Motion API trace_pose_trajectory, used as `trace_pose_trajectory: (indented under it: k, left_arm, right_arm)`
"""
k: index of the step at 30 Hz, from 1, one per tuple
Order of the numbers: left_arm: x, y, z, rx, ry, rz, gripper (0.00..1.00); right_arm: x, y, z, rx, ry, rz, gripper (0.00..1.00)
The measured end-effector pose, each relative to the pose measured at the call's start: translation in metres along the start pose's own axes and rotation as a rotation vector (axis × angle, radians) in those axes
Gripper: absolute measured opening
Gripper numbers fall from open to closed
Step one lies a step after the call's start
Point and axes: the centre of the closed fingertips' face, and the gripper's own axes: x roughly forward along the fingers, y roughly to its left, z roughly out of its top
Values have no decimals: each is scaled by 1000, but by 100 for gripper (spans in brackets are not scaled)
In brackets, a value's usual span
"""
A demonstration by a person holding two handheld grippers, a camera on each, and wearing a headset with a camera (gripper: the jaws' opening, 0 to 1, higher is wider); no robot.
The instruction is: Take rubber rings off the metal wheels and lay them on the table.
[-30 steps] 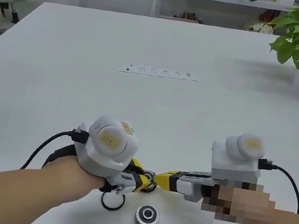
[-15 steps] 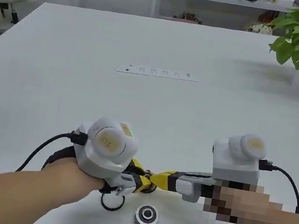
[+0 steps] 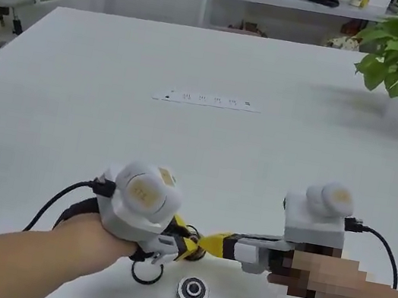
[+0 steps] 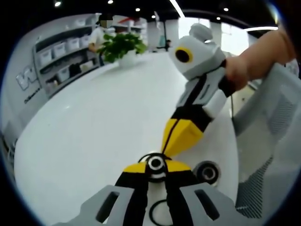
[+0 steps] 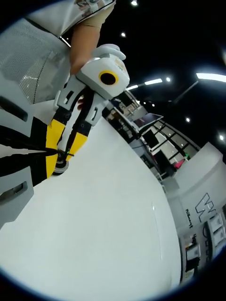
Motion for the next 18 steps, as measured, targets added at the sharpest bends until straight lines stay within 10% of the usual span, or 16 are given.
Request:
trace_pose_trajectory:
  k: [18]
  left_arm:
    - [-24, -7, 6, 46, -32, -65, 23]
  right_arm:
    - [-2, -3, 3, -10, -6, -21, 0]
